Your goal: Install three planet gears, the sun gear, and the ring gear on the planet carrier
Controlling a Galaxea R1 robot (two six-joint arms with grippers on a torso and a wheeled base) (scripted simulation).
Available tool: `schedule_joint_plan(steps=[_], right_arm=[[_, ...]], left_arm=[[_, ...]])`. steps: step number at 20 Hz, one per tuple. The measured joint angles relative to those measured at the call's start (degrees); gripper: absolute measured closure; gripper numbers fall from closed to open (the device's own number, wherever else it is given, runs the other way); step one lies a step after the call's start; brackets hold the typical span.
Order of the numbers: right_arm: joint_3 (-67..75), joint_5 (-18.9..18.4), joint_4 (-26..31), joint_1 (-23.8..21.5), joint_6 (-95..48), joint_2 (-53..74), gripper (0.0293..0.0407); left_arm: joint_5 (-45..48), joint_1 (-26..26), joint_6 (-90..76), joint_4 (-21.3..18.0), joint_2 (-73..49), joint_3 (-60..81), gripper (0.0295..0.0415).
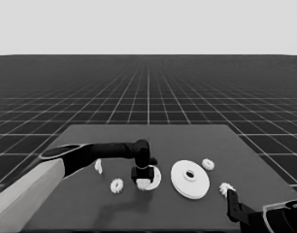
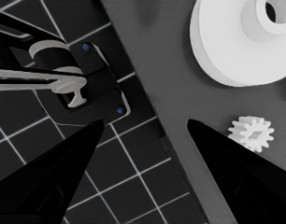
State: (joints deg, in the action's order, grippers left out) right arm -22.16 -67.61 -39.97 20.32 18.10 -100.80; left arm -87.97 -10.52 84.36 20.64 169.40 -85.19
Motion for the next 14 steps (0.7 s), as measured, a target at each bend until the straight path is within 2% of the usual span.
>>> schedule_joint_plan(steps=[2,4,6,12,14], right_arm=[[0.00,0.00,0.00,0.00,0.00,0.00,0.0315],[0.00,0.00,0.00,0.00,0.00,0.00,0.0315],[0.00,0.00,0.00,0.00,0.00,0.00,0.0315],[0.00,0.00,0.00,0.00,0.00,0.00,0.0315],[0.00,0.00,0.00,0.00,0.00,0.00,0.0315]], left_arm=[[0.00,0.00,0.00,0.00,0.00,0.00,0.0326],[-1.62,6.09,3.14,-6.05,-0.92,4.43,0.0326],[-1.78,8.58,3.84,-8.42,-1.03,5.30,0.0326],[-1.78,9.75,4.06,-9.66,-1.06,5.57,0.0326],[-1.16,9.68,1.06,-9.61,-14.91,16.75,0.0326]])
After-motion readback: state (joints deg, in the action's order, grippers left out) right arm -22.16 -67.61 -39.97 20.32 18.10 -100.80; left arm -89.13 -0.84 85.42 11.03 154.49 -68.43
